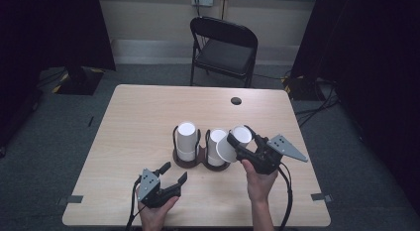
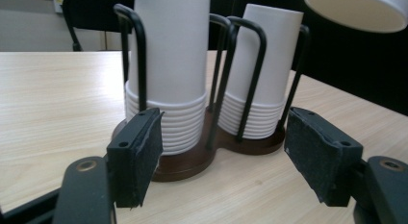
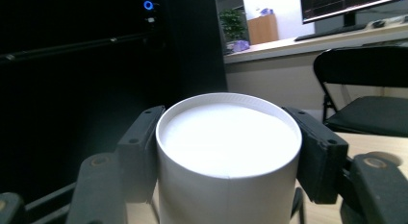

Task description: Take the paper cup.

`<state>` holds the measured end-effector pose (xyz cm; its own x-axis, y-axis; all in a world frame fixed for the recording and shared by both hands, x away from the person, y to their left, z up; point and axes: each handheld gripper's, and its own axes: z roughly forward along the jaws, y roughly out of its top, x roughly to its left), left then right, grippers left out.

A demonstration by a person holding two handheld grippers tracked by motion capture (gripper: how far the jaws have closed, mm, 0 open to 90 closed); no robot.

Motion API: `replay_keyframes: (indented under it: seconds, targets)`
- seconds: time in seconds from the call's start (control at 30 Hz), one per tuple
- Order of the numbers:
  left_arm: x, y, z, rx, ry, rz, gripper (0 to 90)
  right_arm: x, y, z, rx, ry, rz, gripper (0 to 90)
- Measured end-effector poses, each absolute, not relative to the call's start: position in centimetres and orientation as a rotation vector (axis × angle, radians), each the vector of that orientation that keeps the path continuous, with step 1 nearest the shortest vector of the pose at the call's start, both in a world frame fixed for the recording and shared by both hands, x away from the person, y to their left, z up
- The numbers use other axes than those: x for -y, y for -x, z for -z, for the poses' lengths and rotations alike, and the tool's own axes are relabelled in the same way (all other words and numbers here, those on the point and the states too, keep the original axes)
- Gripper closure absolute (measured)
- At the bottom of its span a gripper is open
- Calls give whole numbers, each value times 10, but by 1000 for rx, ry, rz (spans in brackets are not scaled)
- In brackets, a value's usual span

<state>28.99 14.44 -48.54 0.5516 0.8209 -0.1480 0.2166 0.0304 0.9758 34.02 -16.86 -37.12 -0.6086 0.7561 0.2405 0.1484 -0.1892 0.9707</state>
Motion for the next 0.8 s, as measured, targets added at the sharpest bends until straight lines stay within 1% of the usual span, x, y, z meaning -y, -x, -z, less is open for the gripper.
replay_keyframes:
  seconds: [0.37, 0.8]
  targets:
    - [-137, -291, 482, -877, -1501, -574, 350, 166, -334, 392, -1647, -1121, -1951, 352]
    - [-124, -291, 476, -787, -1505, -573, 402, 170, -332, 408, -1629, -1212, -2097, 352]
